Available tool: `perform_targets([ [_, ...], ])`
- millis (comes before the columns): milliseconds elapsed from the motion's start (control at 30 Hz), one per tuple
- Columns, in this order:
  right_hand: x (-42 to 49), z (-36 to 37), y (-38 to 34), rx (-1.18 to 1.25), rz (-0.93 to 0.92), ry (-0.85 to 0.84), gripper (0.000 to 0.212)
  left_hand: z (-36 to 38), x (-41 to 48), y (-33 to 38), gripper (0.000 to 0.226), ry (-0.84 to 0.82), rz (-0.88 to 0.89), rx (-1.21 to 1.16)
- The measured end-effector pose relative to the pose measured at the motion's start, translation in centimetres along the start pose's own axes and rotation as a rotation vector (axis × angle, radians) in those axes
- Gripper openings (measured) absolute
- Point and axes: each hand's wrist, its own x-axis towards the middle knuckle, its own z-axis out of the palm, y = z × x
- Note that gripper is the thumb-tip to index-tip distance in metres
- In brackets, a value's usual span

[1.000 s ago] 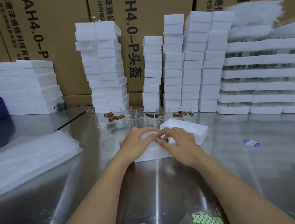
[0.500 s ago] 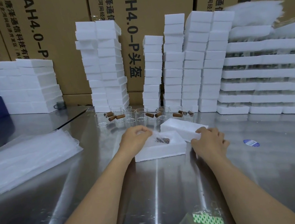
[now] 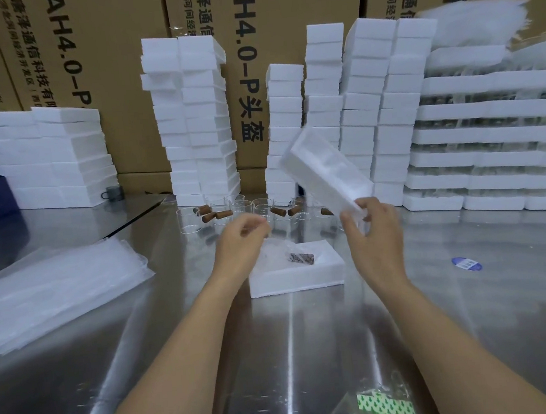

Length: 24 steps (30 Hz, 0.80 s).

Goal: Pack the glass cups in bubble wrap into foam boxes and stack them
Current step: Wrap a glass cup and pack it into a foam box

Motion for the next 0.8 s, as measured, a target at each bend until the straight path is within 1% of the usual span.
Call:
perform_targets([
  [33,-0.2,0.1,-0.7,0.105,-0.003,-0.04,0.014,-0.2,0.0,0.4,0.028,0.031,0.007,-0.088],
  [67,-0.4,0.2,-1.3,0.177,-0.012,-0.085,0.013,-0.5,-0.1,0.7,0.049,0.05,0.021,-0.176],
  [133,-0.8,0.3,-1.9,0.17,-0.087,-0.155,0.021,-0.9,-0.3,1.2,0.089,0.077,0.099,-0.255],
  [200,-1.2,0.5,-1.7,0.057,-0.188,-0.186,0.028,-1.0,-0.4,1.2,0.11,0.079,0.209,-0.212],
  [267,-1.2,0.6,-1.3,-0.024,-0.242,-0.199,0.033,-1.1,-0.4,1.3,0.122,0.067,0.296,-0.139],
  [300,-1.1,0.5,-1.1,-0.053,-0.259,-0.204,0.035,-1.1,-0.4,1.2,0.124,0.063,0.335,-0.099],
  [367,-0.9,0.4,-0.8,-0.109,-0.289,-0.206,0.039,-1.0,-0.5,1.1,0.118,0.065,0.424,0.026],
  [467,-0.7,0.2,-0.7,-0.104,-0.324,-0.186,0.039,-0.8,-0.7,1.0,0.091,0.093,0.514,0.173],
  [500,-0.7,0.1,-0.8,-0.066,-0.326,-0.171,0.038,-0.7,-0.6,1.0,0.082,0.11,0.516,0.183],
  [567,-0.7,-0.1,-1.0,0.013,-0.334,-0.132,0.039,-0.8,-0.6,1.1,0.075,0.145,0.506,0.152],
  [700,-0.8,-0.3,-1.9,0.084,-0.35,-0.028,0.064,-1.1,-0.8,1.7,0.07,0.2,0.504,0.085],
  [800,-0.9,-0.3,-2.4,0.139,-0.329,0.001,0.072,-1.1,-1.0,2.0,0.068,0.225,0.515,0.048],
])
